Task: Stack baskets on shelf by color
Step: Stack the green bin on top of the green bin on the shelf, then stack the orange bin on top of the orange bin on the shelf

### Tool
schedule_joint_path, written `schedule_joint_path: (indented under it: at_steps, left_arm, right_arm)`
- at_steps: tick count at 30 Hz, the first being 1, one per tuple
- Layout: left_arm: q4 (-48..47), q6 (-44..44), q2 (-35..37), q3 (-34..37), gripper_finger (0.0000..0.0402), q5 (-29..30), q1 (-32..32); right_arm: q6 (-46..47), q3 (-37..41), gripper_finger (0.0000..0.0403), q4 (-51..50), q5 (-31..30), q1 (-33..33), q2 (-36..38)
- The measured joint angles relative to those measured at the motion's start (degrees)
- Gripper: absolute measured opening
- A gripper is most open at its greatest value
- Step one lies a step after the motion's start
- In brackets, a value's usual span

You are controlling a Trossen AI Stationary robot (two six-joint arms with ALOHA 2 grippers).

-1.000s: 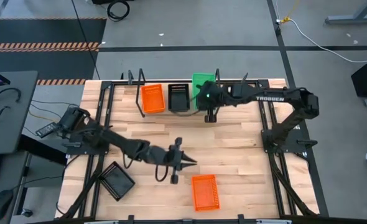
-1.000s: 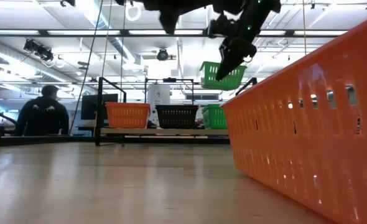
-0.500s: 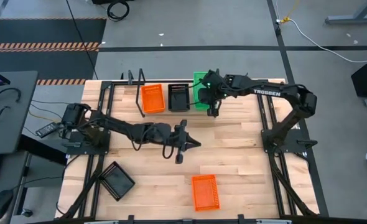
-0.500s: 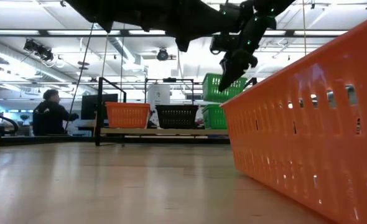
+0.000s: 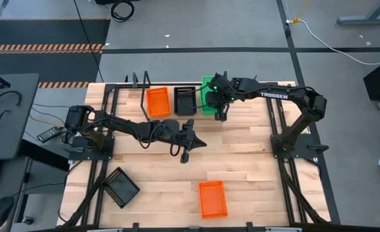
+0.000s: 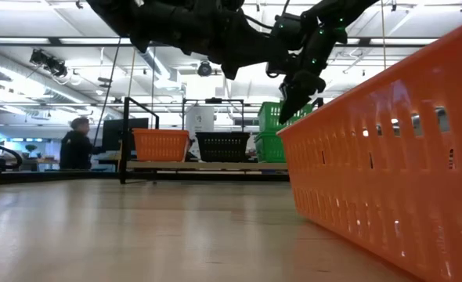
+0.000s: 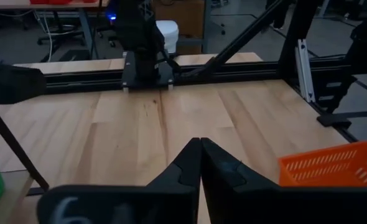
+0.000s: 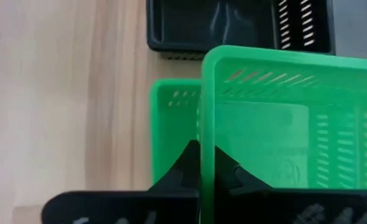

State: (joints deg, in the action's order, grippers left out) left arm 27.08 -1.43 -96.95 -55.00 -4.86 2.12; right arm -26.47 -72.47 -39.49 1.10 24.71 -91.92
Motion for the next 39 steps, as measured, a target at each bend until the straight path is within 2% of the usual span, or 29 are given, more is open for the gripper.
schedule_joint_path:
  at_steps: [8,26,39]
  left_arm:
    - [-0.4,-0.8,0.0,0.0,0.0019,0.0,-0.6]
    - [-2.2,-0.3,0.0,0.0,0.0021,0.0,-0.7]
    - [-2.3,-0.4,0.0,0.0,0.0024,0.0,-0.7]
  right_arm:
    - [2.5,0.0,0.0009,-0.4,1.7,0.0,0.0]
    - [5.8,0.0,0.0092,-0.1,2.0,-0.3,0.0]
    - [7.8,-0.1,0.0094,0.0,3.3,-5.0,2.7]
